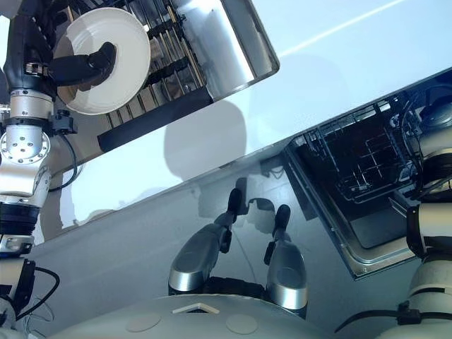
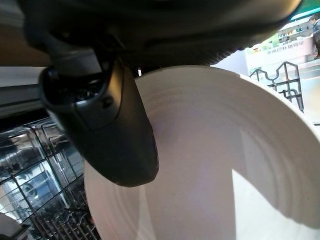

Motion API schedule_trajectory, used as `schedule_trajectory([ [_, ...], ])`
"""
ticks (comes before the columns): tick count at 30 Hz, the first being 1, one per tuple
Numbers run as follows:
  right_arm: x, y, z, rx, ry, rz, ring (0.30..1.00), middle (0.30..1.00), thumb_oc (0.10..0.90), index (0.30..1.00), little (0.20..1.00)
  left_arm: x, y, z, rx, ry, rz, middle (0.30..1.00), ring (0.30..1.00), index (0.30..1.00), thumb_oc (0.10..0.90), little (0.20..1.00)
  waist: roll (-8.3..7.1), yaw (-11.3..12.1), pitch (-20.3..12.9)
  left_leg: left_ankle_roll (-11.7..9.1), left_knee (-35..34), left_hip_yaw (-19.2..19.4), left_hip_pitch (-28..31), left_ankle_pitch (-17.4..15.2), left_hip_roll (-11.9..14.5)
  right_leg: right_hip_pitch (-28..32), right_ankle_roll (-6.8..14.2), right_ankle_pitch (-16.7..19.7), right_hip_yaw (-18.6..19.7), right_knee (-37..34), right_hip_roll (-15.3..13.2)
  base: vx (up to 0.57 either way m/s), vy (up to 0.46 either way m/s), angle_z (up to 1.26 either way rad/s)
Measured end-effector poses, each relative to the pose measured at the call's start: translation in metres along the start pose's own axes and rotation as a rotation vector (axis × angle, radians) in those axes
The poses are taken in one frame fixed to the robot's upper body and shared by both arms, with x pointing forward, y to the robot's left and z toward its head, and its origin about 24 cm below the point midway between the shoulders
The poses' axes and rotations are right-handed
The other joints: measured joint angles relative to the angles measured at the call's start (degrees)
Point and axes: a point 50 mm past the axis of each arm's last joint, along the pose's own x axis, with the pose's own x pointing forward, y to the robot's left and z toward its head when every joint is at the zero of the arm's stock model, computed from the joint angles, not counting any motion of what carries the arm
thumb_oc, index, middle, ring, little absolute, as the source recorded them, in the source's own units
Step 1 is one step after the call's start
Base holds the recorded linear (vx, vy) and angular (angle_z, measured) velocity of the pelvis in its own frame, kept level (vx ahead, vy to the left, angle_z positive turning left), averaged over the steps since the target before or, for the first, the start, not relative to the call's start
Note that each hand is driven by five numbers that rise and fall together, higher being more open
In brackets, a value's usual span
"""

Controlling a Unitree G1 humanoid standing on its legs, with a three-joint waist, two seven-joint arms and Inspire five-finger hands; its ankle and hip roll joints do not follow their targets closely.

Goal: Pick up plates and place into dishwasher.

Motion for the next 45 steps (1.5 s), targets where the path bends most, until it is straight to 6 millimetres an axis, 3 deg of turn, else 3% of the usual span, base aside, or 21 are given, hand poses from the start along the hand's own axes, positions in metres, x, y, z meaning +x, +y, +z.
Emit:
schedule_trajectory([
  [5, -0.002, 0.003, 0.006, -0.07, -0.056, 0.008, 0.3, 0.3, 0.1, 0.3, 0.2, 0.001, 0.0, 0.001, -0.002, -0.002, 0.007, 0.9, 0.9, 0.9, 0.8, 0.9, 0.01, -0.03, 0.11, 0.01, 0.26, 0.39, -0.12, 0.01, -0.02, -0.15, 0.0, 0.0, 0.24, 0.07, 0.01, -0.02, 0.007, -0.04],
  [6, -0.002, 0.004, 0.007, -0.087, -0.069, 0.012, 0.335, 0.335, 0.141, 0.335, 0.241, 0.001, 0.0, 0.001, -0.002, -0.002, 0.007, 0.9, 0.9, 0.9, 0.8, 0.9, 0.01, -0.1, 0.11, 0.01, 0.32, 0.45, -0.12, 0.01, -0.02, -0.18, -0.01, 0.0, 0.27, 0.12, 0.01, -0.02, -0.003, -0.03],
  [7, -0.003, 0.005, 0.008, -0.104, -0.082, 0.019, 0.535, 0.535, 0.375, 0.535, 0.475, 0.001, 0.0, 0.001, -0.003, -0.004, 0.007, 0.9, 0.9, 0.9, 0.8, 0.9, 0.01, -0.16, 0.11, 0.01, 0.4, 0.51, -0.12, 0.01, -0.02, -0.28, -0.03, -0.02, 0.31, 0.31, 0.03, -0.02, -0.008, -0.03],
  [8, -0.003, 0.005, 0.009, -0.124, -0.094, 0.024, 0.535, 0.535, 0.375, 0.535, 0.475, 0.001, 0.0, 0.001, -0.003, -0.006, 0.006, 0.9, 0.9, 0.9, 0.8, 0.9, 0.01, -0.21, 0.11, 0.01, 0.5, 0.54, -0.12, 0.01, -0.01, -0.45, -0.25, -0.19, 0.33, 0.72, 0.02, 0.0, 0.0, 0.0],
  [9, -0.004, 0.007, 0.01, -0.132, -0.104, 0.033, 0.9, 0.9, 0.8, 0.9, 0.9, 0.001, 0.0, 0.001, -0.004, -0.006, 0.006, 0.9, 0.9, 0.9, 0.8, 0.9, 0.01, -0.3, 0.11, 0.0, 0.61, 0.54, -0.12, 0.01, -0.01, -0.48, -0.33, -0.27, 0.33, 0.92, 0.04, 0.0, 0.0, 0.0],
  [18, -0.022, 0.027, 0.023, -0.116, -0.2, 0.124, 0.9, 0.9, 0.8, 0.9, 0.9, 0.001, -0.003, 0.003, -0.011, -0.013, 0.0, 0.9, 0.9, 0.9, 0.8, 0.9, -0.02, -0.97, 0.13, 0.0, 1.34, 0.6, 0.03, 0.07, 0.12, -0.44, -0.34, -0.27, 0.42, 1.84, 0.03, 0.0, 0.0, 0.0],
  [33, -0.056, 0.061, -0.009, -0.085, -0.141, 0.26, 0.9, 0.9, 0.8, 0.9, 0.9, -0.003, -0.009, 0.007, 0.027, -0.039, -0.029, 0.9, 0.9, 0.9, 0.8, 0.9, -0.14, -1.03, 0.17, -0.01, 1.16, 1.08, 2.64, 0.43, 0.11, 1.86, -0.36, -0.25, 1.81, 1.94, 0.02, 0.02, 0.007, -0.02],
  [40, -0.064, 0.061, -0.013, 0.14, -0.037, 0.247, 0.9, 0.9, 0.8, 0.9, 0.9, -0.001, -0.007, 0.018, 0.073, -0.082, -0.013, 0.9, 0.9, 0.9, 0.8, 0.9, -0.17, -1.55, 0.12, 0.09, -0.12, 1.43, 4.98, 0.56, 0.17, 3.7, -0.35, -0.25, 2.06, 1.36, -0.01, 0.0, 0.012, -0.01],
  [45, -0.071, 0.056, -0.014, 0.272, -0.031, 0.18, 0.9, 0.9, 0.8, 0.9, 0.9, 0.002, 0.01, 0.026, 0.141, -0.118, 0.054, 0.9, 0.9, 0.9, 0.8, 0.9, -0.18, -2.1, 0.11, 0.13, -0.69, 1.63, 5.91, 0.59, 0.18, 4.43, -0.35, -0.25, 2.12, 1.04, -0.03, 0.0, 0.044, -0.02],
])
